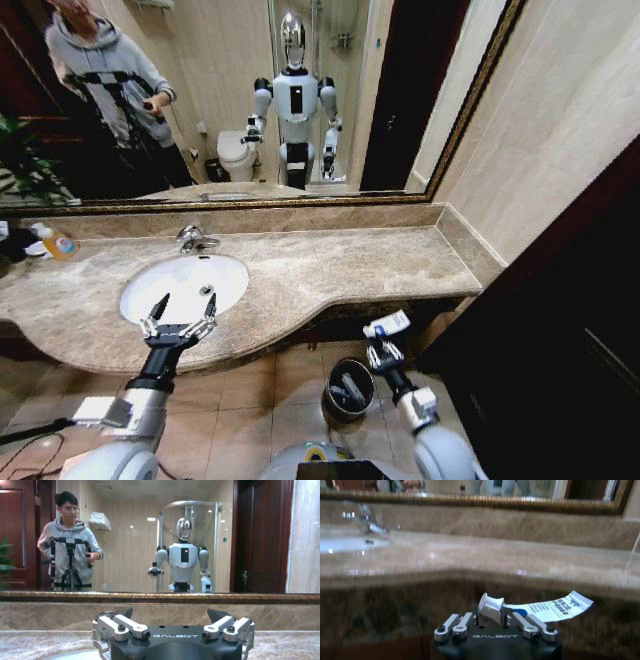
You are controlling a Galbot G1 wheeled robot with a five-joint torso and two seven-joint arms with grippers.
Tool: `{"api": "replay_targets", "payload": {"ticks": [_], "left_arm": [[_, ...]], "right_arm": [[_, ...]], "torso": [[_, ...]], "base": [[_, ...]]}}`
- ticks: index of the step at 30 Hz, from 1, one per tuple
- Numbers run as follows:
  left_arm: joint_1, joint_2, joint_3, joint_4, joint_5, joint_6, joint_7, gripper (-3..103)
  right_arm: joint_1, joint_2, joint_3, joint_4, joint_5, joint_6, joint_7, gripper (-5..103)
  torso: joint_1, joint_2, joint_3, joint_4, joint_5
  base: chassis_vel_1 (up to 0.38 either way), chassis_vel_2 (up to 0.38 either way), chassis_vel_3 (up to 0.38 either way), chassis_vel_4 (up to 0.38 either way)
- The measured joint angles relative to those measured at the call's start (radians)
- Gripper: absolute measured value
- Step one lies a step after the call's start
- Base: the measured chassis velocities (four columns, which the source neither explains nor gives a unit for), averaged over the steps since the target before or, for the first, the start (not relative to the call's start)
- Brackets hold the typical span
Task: Pick up the trash from the sink and place it in the trash bin.
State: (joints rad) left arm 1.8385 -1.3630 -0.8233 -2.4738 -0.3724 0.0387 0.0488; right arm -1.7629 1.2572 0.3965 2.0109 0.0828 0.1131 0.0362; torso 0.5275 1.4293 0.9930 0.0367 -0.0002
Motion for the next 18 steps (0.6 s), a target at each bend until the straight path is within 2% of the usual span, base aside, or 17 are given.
{"api": "replay_targets", "payload": {"ticks": [6, 9, 10, 11, 13, 18], "left_arm": [[0.0, 0.0, 0.0, 0.0, 0.0, 0.0, 0.0, 100], [0.0, 0.0, 0.0, 0.0, 0.0, 0.0, 0.0, 100], [0.0, 0.0, 0.0, 0.0, 0.0, 0.0, 0.0, 100], [0.0, 0.0, 0.0, 0.0, 0.0, 0.0, 0.0, 100], [0.0, 0.0, 0.0, 0.0, 0.0, 0.0, 0.0, 100], [0.0, 0.0, 0.0, 0.0, 0.0, 0.0, 0.0, 100]], "right_arm": [[0.02, 0.027, -0.017, -0.121, -0.028, 0.014, -0.011, 27], [0.055, 0.036, -0.029, -0.198, -0.026, -0.009, -0.018, 27], [0.07, 0.037, -0.034, -0.224, -0.013, -0.048, -0.023, 27], [0.096, 0.035, -0.043, -0.257, 0.022, -0.121, -0.037, 27], [0.135, 0.03, -0.054, -0.305, 0.035, -0.178, -0.053, 27], [0.241, 0.018, -0.096, -0.45, 0.004, -0.24, -0.085, 27]], "torso": [[0.0, 0.0, 0.0, 0.0, 0.0], [0.0, 0.0, 0.0, 0.0001, 0.0004], [0.0, 0.0, 0.0, 0.0001, 0.0003], [0.0, 0.0, 0.0, 0.0, 0.0002], [0.0, 0.0, 0.0, 0.0001, 0.0002], [0.0, 0.0, 0.0, 0.0001, 0.0003]], "base": [[0.0, 0.0, 0.0, 0.0], [0.0, 0.0, 0.0, 0.0], [0.0, 0.0, 0.0, 0.0], [0.0, 0.0, 0.0, 0.0], [0.0, 0.0, 0.0, 0.0], [0.0, 0.0, 0.0, 0.0]]}}
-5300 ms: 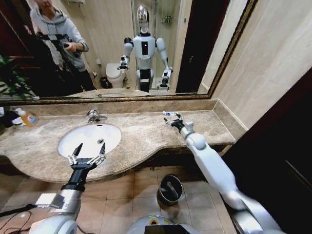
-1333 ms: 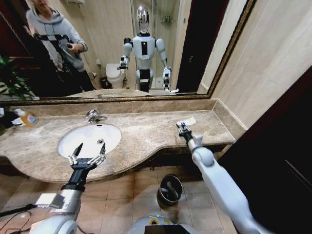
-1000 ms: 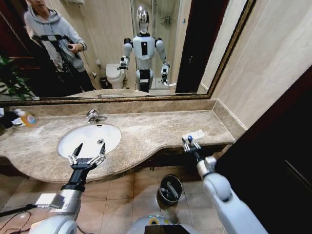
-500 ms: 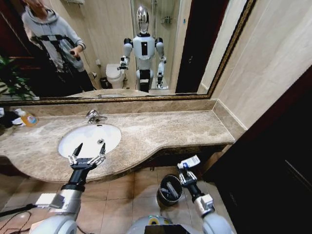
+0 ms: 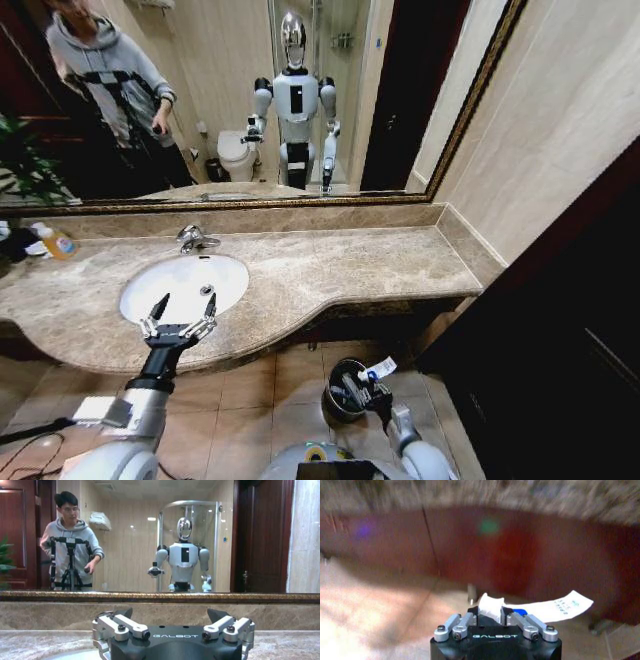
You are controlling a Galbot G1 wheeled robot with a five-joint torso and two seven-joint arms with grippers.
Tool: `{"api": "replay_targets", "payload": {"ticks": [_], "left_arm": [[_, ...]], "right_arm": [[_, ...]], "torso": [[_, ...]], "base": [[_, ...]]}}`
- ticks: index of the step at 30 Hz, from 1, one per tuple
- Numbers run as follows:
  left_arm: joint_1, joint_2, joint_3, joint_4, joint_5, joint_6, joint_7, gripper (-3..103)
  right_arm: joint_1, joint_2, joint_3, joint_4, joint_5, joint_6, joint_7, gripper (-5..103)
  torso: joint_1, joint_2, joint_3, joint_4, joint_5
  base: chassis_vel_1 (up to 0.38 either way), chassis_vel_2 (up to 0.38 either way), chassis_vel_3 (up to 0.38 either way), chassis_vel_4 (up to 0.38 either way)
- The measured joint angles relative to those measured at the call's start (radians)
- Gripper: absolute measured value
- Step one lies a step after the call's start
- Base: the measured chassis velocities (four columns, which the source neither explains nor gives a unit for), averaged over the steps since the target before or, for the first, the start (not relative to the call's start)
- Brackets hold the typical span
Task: Pick up the trash from the sink and place it in the trash bin.
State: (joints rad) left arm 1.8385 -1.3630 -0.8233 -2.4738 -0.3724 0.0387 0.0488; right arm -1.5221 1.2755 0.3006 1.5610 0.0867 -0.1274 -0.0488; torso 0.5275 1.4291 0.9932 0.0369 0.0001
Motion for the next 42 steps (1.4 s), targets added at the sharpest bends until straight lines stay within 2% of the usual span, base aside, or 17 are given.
{"api": "replay_targets", "payload": {"ticks": [8, 13, 20, 23, 34, 35, 37, 38, 39, 40, 42], "left_arm": [[0.0, 0.0, 0.0, 0.0, 0.0, 0.0, 0.0, 100], [0.0, 0.0, 0.0, 0.0, 0.0, 0.0, 0.0, 100], [0.0, 0.0, 0.0, 0.0, 0.0, 0.0, 0.0, 100], [0.0, 0.0, 0.0, 0.0, 0.0, 0.0, 0.0, 100], [0.0, 0.0, 0.0, 0.0, 0.0, 0.0, 0.0, 100], [0.0, 0.0, 0.0, 0.0, 0.0, 0.0, 0.0, 100], [0.0, 0.0, 0.0, 0.0, 0.0, 0.0, 0.0, 100], [0.0, 0.0, 0.0, 0.0, 0.0, 0.0, 0.0, 100], [0.0, 0.0, 0.0, 0.0, 0.0, 0.0, 0.0, 100], [0.0, 0.0, 0.0, 0.0, 0.0, 0.0, 0.0, 100], [0.0, 0.0, 0.0, 0.0, 0.0, 0.0, 0.0, 100]], "right_arm": [[0.189, 0.033, -0.08, -0.276, -0.024, -0.059, -0.025, 27], [0.28, 0.066, -0.088, -0.415, -0.053, -0.05, -0.047, 27], [0.399, 0.114, -0.087, -0.647, -0.108, -0.007, -0.076, 27], [0.445, 0.136, -0.073, -0.756, -0.143, 0.053, -0.08, 27], [0.473, 0.163, -0.061, -0.845, -0.201, 0.12, -0.084, 27], [0.472, 0.163, -0.061, -0.844, -0.202, 0.121, -0.083, 33], [0.471, 0.162, -0.061, -0.841, -0.202, 0.121, -0.083, 33], [0.466, 0.158, -0.061, -0.832, -0.201, 0.121, -0.083, 44], [0.464, 0.156, -0.061, -0.827, -0.201, 0.121, -0.083, 44], [0.46, 0.153, -0.06, -0.82, -0.201, 0.12, -0.083, 55], [0.457, 0.152, -0.06, -0.816, -0.201, 0.12, -0.083, 55]], "torso": [[0.0, 0.0, 0.0, 0.0, -0.0002], [0.0, 0.0, 0.0, 0.0001, -0.0001], [0.0, 0.0, 0.0, 0.0001, -0.0002], [0.0, 0.0, 0.0, 0.0, 0.0], [0.0, 0.0, 0.0, 0.0, -0.0001], [0.0, 0.0, 0.0, 0.0, -0.0002], [0.0, 0.0, 0.0, 0.0, -0.0001], [0.0, 0.0, 0.0, 0.0, -0.0001], [0.0, 0.0, 0.0, 0.0, -0.0001], [0.0, 0.0, 0.0, 0.0, -0.0001], [0.0, 0.0, 0.0, 0.0, -0.0002]], "base": [[0.0, 0.0, 0.0, 0.0], [0.0, 0.0, 0.0, 0.0], [0.0, 0.0, 0.0, 0.0], [0.0, 0.0, 0.0, 0.0], [0.0, 0.0, 0.0, 0.0], [0.0, 0.0, 0.0, 0.0], [0.0, 0.0, 0.0, 0.0], [0.0, 0.0, 0.0, 0.0], [0.0, 0.0, 0.0, 0.0], [0.0, 0.0, 0.0, 0.0], [0.0, 0.0, 0.0, 0.0]]}}
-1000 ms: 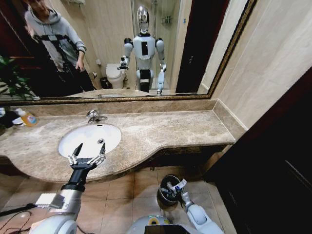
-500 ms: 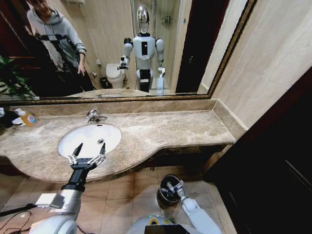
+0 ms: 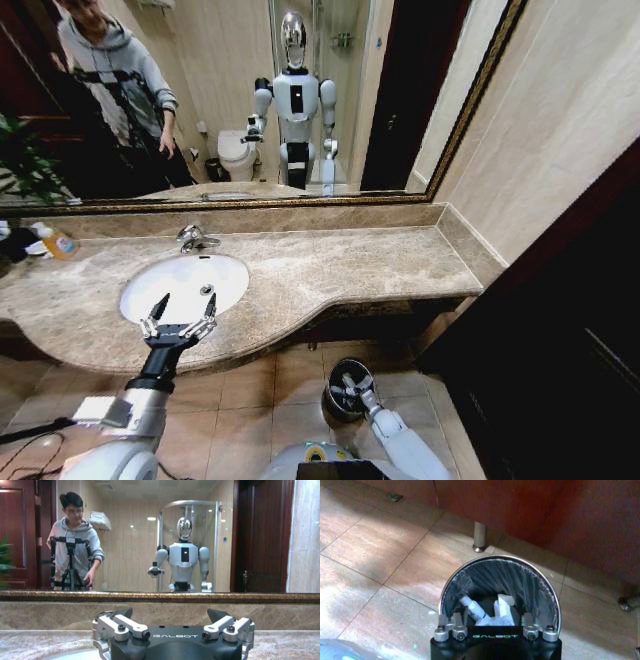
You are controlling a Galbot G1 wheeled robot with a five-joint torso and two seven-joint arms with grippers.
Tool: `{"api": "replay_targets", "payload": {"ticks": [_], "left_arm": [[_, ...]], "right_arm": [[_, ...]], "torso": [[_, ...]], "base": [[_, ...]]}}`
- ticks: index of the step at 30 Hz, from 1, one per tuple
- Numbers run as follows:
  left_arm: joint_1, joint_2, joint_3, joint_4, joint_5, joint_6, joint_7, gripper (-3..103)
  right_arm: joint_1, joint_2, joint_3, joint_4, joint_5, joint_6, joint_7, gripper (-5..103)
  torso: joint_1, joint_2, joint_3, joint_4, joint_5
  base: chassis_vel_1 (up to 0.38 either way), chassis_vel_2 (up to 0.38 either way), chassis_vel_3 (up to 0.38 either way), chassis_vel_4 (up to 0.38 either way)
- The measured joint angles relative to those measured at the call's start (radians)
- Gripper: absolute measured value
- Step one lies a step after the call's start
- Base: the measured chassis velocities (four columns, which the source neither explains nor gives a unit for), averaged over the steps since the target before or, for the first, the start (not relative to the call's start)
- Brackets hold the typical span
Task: Pick up the trash from the sink and place it in the trash bin.
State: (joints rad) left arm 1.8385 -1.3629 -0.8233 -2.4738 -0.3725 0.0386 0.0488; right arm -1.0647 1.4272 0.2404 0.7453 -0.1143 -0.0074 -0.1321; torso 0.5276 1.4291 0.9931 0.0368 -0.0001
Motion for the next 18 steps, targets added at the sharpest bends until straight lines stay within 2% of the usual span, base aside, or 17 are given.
{"api": "replay_targets", "payload": {"ticks": [1, 2, 4, 5, 8, 10, 11, 12, 14, 15, 16, 18], "left_arm": [[0.0, 0.0, 0.0, 0.0, 0.0, 0.0, 0.0, 100], [0.0, 0.0, 0.0, 0.0, 0.0, 0.0, 0.0, 100], [0.0, 0.0, 0.0, 0.0, 0.0, 0.0, 0.0, 100], [0.0, 0.0, 0.0, 0.0, 0.0, 0.0, 0.0, 100], [0.0, 0.0, 0.0, 0.0, 0.0, 0.0, 0.0, 100], [0.0, 0.0, 0.0, 0.0, 0.0, 0.0, 0.0, 100], [0.0, 0.0, 0.0, 0.0, 0.0, 0.0, 0.0, 100], [0.0, 0.0, 0.0, 0.0, 0.0, 0.0, 0.0, 100], [0.0, 0.0, 0.0, 0.0, 0.0, 0.0, 0.0, 100], [0.0, 0.0, 0.0, 0.0, 0.0, 0.0, 0.0, 100], [0.0, 0.0, 0.0, 0.0, 0.0, 0.0, 0.0, 100], [0.0, 0.0, 0.0, 0.0, 0.0, 0.0, 0.0, 100]], "right_arm": [[-0.01, -0.004, 0.001, 0.014, 0.0, -0.001, 0.0, 55], [-0.016, -0.007, 0.002, 0.023, 0.0, -0.002, 0.0, 66], [-0.026, -0.013, 0.003, 0.039, 0.0, -0.004, 0.0, 66], [-0.034, -0.018, 0.003, 0.051, 0.001, -0.005, 0.0, 77], [-0.051, -0.029, 0.007, 0.081, 0.006, -0.005, 0.002, 77], [-0.096, -0.056, 0.017, 0.188, 0.09, -0.019, 0.027, 97], [-0.119, -0.071, 0.023, 0.254, 0.148, -0.031, 0.046, 97], [-0.119, -0.071, 0.023, 0.254, 0.148, -0.031, 0.046, 97], [-0.161, -0.099, 0.041, 0.376, 0.237, -0.056, 0.072, 100], [-0.169, -0.105, 0.045, 0.4, 0.252, -0.06, 0.076, 100], [-0.204, -0.123, 0.069, 0.495, 0.297, -0.066, 0.093, 100], [-0.221, -0.128, 0.09, 0.533, 0.304, -0.061, 0.099, 100]], "torso": [[0.0, 0.0, 0.0, 0.0, 0.0001], [0.0, 0.0, 0.0, 0.0, 0.0001], [0.0, 0.0, 0.0, 0.0, 0.0001], [0.0, 0.0, 0.0, 0.0, 0.0001], [0.0, 0.0, 0.0, 0.0, 0.0002], [0.0, 0.0, 0.0, -0.0001, 0.0], [0.0, 0.0, 0.0, 0.0, 0.0005], [0.0, 0.0, 0.0, 0.0, 0.0005], [0.0, 0.0, 0.0, 0.0, 0.0002], [0.0, 0.0, 0.0, 0.0, -0.0001], [0.0, 0.0, 0.0, 0.0, 0.0004], [0.0, 0.0, 0.0, 0.0001, 0.0003]], "base": [[0.0, 0.0, 0.0, 0.0], [0.0, 0.0, 0.0, 0.0], [0.0, 0.0, 0.0, 0.0], [0.0, 0.0, 0.0, 0.0], [0.0, 0.0, 0.0, 0.0], [0.0, 0.0, 0.0, 0.0], [0.0, 0.0, 0.0, 0.0], [0.0, 0.0, 0.0, 0.0], [0.0, 0.0, 0.0, 0.0], [0.0, 0.0, 0.0, 0.0], [0.0, 0.0, 0.0, 0.0], [0.0, 0.0, 0.0, 0.0]]}}
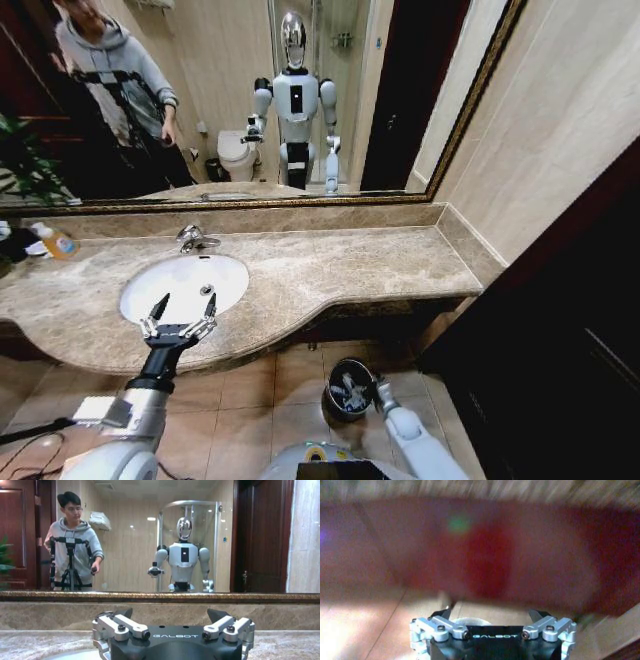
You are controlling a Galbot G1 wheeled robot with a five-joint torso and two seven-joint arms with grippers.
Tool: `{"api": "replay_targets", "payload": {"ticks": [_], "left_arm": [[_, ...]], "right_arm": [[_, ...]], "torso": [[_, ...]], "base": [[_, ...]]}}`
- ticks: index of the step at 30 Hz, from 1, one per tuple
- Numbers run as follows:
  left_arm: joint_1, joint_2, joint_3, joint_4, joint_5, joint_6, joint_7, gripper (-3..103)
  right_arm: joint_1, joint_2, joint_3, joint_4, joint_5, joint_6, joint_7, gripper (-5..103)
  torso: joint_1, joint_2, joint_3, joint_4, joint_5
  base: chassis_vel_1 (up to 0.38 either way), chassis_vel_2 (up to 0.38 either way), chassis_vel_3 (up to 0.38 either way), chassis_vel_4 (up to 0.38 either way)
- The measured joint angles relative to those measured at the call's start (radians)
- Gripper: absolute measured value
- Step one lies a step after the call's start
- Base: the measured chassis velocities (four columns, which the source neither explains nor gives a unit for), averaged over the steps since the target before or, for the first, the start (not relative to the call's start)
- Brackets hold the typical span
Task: Pick up the trash from the sink and place it in the trash bin.
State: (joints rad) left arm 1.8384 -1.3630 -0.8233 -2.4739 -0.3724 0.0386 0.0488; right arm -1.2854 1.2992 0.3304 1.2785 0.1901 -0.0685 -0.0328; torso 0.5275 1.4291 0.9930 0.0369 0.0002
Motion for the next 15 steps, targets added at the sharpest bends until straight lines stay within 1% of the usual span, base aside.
{"api": "replay_targets", "payload": {"ticks": [1, 2, 3, 5, 7, 8, 9, 10, 11, 12, 14, 15], "left_arm": [[0.0, 0.0, 0.0, 0.0, 0.0, 0.0, 0.0, 100], [0.0, 0.0, 0.0, 0.0, 0.0, 0.0, 0.0, 100], [0.0, 0.0, 0.0, 0.0, 0.0, 0.0, 0.0, 100], [0.0, 0.0, 0.0, 0.0, 0.0, 0.0, 0.0, 100], [0.0, 0.0, 0.0, 0.0, 0.0, 0.0, 0.0, 100], [0.0, 0.0, 0.0, 0.0, 0.0, 0.0, 0.0, 100], [0.0, 0.0, 0.0, 0.0, 0.0, 0.0, 0.0, 100], [0.0, 0.0, 0.0, 0.0, 0.0, 0.0, 0.0, 100], [0.0, 0.0, 0.0, 0.0, 0.0, 0.0, 0.0, 100], [0.0, 0.0, 0.0, 0.0, 0.0, 0.0, 0.0, 100], [0.0, 0.0, 0.0, 0.0, 0.0, 0.0, 0.0, 100], [0.0, 0.0, 0.0, 0.0, 0.0, 0.0, 0.0, 100]], "right_arm": [[-0.018, -0.002, 0.028, 0.039, 0.008, 0.001, 0.006, 100], [-0.052, -0.002, 0.076, 0.114, 0.029, 0.001, 0.015, 100], [-0.052, -0.002, 0.076, 0.114, 0.029, 0.001, 0.015, 100], [-0.092, -0.002, 0.117, 0.196, 0.035, 0.014, 0.026, 100], [-0.15, 0.002, 0.152, 0.298, 0.005, 0.056, 0.036, 100], [-0.15, 0.002, 0.152, 0.298, 0.005, 0.056, 0.036, 100], [-0.184, 0.006, 0.166, 0.363, -0.009, 0.069, 0.039, 100], [-0.191, 0.007, 0.169, 0.377, -0.012, 0.071, 0.039, 100], [-0.228, 0.019, 0.185, 0.448, -0.04, 0.096, 0.043, 100], [-0.228, 0.019, 0.185, 0.448, -0.04, 0.096, 0.043, 100], [-0.264, 0.025, 0.195, 0.527, -0.065, 0.126, 0.056, 100], [-0.264, 0.025, 0.195, 0.527, -0.065, 0.126, 0.056, 100]], "torso": [[0.0, 0.0, 0.0, 0.0001, 0.0001], [0.0, 0.0, 0.0, -0.0002, -0.0001], [0.0, 0.0, 0.0, -0.0002, -0.0001], [0.0, 0.0, 0.0, 0.0, -0.0001], [0.0, 0.0, 0.0, -0.0002, 0.0], [0.0, 0.0, 0.0, -0.0002, 0.0], [0.0, 0.0, 0.0, -0.0001, -0.0001], [0.0, 0.0, 0.0, -0.0001, -0.0001], [0.0, 0.0, 0.0, -0.0001, -0.0002], [0.0, 0.0, 0.0, -0.0001, -0.0002], [0.0, 0.0, 0.0, -0.0001, 0.0], [0.0, 0.0, 0.0, -0.0001, 0.0]], "base": [[0.0, 0.0, 0.0, 0.0], [0.0, 0.0, 0.0, 0.0], [0.0, 0.0, 0.0, 0.0], [0.0, 0.0, 0.0, 0.0], [0.0, 0.0, 0.0, 0.0], [0.0, 0.0, 0.0, 0.0], [0.0, 0.0, 0.0, 0.0], [0.0, 0.0, 0.0, 0.0], [0.0, 0.0, 0.0, 0.0], [0.0, 0.0, 0.0, 0.0], [0.0, 0.0, 0.0, 0.0], [0.0, 0.0, 0.0, 0.0]]}}
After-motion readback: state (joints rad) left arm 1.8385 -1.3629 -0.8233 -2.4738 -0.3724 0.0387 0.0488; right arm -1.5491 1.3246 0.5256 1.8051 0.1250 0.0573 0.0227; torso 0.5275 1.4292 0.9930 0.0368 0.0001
